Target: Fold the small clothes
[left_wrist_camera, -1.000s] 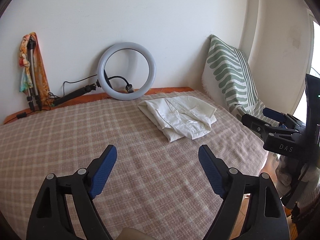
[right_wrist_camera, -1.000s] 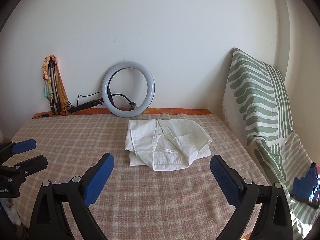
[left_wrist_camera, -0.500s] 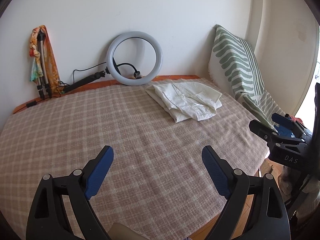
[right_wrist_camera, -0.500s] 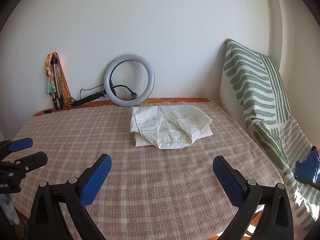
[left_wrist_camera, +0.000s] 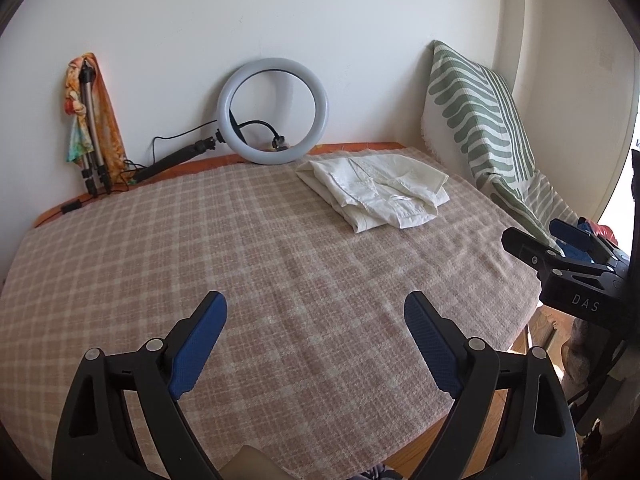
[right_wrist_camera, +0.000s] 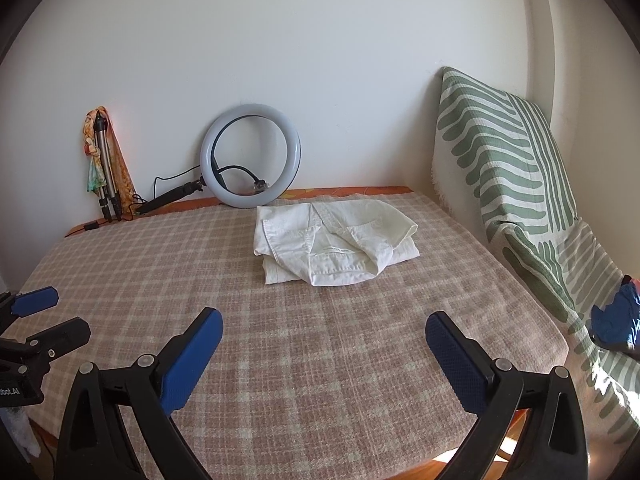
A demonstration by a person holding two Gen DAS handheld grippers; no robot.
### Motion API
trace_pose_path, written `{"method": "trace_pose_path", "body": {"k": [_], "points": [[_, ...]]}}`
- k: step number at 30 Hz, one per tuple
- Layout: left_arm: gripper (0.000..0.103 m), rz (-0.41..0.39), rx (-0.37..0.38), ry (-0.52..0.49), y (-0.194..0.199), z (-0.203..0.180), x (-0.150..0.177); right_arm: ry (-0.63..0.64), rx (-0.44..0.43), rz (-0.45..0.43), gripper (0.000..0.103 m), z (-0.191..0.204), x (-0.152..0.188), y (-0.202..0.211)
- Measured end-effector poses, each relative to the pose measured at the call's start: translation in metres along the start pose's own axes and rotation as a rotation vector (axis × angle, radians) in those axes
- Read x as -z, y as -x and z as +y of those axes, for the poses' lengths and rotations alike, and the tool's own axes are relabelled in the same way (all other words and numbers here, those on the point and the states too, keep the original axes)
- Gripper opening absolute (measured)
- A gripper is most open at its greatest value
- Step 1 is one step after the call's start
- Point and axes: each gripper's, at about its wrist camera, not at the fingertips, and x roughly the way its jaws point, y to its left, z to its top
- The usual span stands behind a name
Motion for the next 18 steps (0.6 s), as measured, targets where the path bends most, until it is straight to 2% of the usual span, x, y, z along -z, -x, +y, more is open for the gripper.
{"method": "trace_pose_path", "body": {"k": [18], "points": [[0.091,-0.005,0.001,0.005,0.002,-0.0009,-0.0006,-0.004,-0.005,0.006,0.103,0.0003,0.0027,-0.0004]]}}
